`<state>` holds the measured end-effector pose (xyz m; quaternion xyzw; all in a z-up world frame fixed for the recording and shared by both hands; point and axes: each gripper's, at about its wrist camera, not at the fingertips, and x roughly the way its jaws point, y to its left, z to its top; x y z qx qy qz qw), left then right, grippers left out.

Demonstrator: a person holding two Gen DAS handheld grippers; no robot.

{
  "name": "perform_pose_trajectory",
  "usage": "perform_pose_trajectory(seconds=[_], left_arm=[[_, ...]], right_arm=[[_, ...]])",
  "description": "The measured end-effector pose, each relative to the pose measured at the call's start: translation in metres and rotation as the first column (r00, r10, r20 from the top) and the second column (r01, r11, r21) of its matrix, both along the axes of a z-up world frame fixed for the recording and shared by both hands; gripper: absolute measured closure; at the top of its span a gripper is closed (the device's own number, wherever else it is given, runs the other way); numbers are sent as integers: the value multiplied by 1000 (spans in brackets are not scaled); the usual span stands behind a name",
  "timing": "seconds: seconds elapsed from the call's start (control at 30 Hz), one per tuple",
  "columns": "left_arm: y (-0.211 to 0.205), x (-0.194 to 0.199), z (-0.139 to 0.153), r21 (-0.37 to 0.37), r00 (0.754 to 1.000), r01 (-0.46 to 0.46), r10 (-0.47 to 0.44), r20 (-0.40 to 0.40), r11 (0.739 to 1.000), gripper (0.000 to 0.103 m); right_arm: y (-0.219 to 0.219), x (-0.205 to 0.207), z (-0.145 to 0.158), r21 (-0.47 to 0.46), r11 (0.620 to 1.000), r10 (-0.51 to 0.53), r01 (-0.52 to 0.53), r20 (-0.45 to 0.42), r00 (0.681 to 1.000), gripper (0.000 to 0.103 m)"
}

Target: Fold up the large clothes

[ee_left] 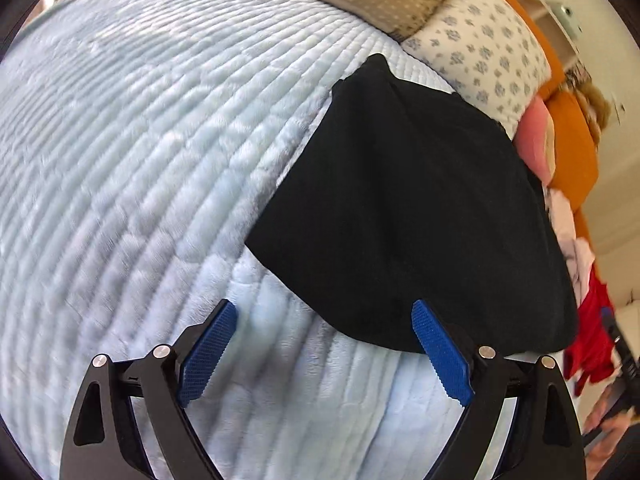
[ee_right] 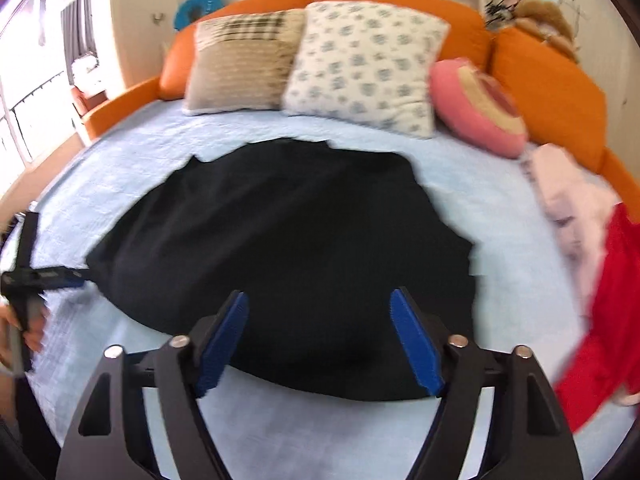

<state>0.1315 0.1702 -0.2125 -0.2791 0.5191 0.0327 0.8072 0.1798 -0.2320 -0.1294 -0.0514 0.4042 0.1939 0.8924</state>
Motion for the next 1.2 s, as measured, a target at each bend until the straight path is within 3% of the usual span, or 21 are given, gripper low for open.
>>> perform_pose_trajectory(seconds=[0.07, 0.2, 0.33, 0.67, 0.97, 1.03, 1.07, 1.2], left_arm=[[-1, 4, -6, -51, 999, -33, 34, 10, 998, 12], [3, 4, -13, -136, 994, -102, 105, 12, 985, 11], [3, -3, -10, -262, 989, -134, 144, 21, 956, 11], [-32, 6, -16, -296, 993, -113, 120, 8, 949, 11], [-20, 33, -24, -299, 981, -168, 188, 38, 939, 11], [-20, 33, -18, -277, 979, -163, 190, 72, 947, 27], [-19, 32, -15, -250, 977, -170, 195, 82, 953, 48], [-6, 28, -12, -326, 970, -177, 221, 103, 928, 70]], right_arm=[[21, 3, -13, 17, 1000, 8, -8, -18, 1000, 58], [51, 8, -40, 81, 997, 9, -2, -75, 997, 63], [67, 20, -52, 132, 991, -17, 31, -103, 995, 68], [82, 37, -48, 135, 990, -27, 40, -96, 995, 68], [85, 40, -44, 111, 993, -14, 24, -93, 996, 67], [85, 41, -43, 110, 994, -16, 27, -95, 995, 67], [84, 41, -41, 114, 993, -16, 27, -95, 995, 67], [83, 37, -33, 125, 992, -8, 18, -82, 997, 67]])
